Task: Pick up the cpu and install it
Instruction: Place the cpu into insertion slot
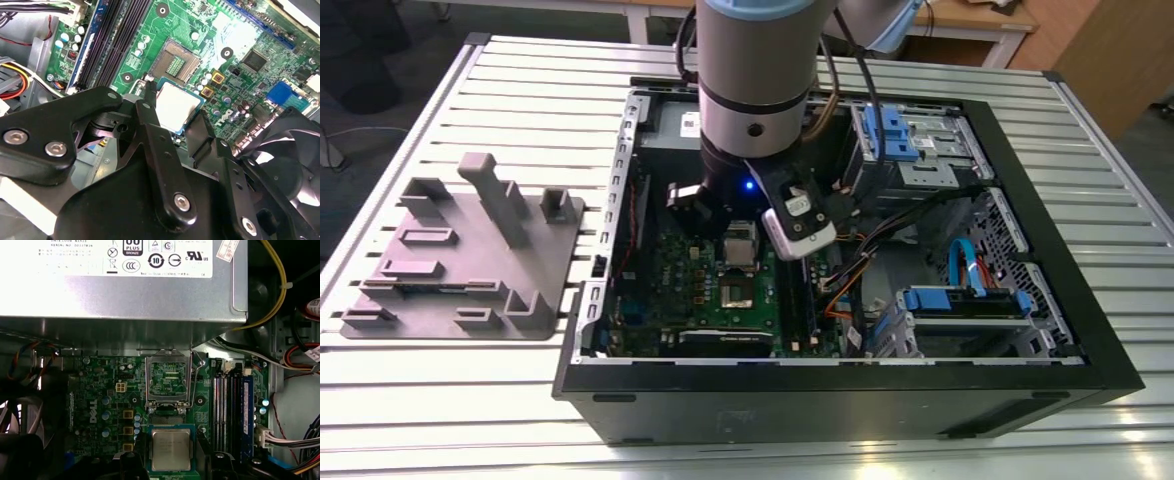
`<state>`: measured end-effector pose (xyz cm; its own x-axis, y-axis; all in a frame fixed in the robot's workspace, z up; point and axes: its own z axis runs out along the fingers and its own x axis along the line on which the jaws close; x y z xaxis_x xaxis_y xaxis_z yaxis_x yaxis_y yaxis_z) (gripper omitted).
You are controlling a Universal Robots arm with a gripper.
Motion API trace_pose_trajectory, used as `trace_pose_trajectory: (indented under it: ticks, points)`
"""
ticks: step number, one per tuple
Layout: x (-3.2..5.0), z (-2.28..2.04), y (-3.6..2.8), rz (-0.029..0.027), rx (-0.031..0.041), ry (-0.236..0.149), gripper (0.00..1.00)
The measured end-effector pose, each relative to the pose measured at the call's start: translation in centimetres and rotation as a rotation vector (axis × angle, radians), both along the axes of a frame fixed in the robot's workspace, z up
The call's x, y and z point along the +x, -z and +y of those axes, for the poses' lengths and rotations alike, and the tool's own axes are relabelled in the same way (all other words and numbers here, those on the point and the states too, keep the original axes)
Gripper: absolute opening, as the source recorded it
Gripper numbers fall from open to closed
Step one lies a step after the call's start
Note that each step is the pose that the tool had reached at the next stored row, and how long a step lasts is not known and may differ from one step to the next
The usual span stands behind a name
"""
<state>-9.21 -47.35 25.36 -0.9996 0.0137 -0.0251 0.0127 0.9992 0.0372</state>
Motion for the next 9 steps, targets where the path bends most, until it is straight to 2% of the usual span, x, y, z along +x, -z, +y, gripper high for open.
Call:
trace_pose_trajectory:
  ticks: [9]
  points:
    - [0.0,0.0,0.06,0.0,-0.0006,0.003,0.47]
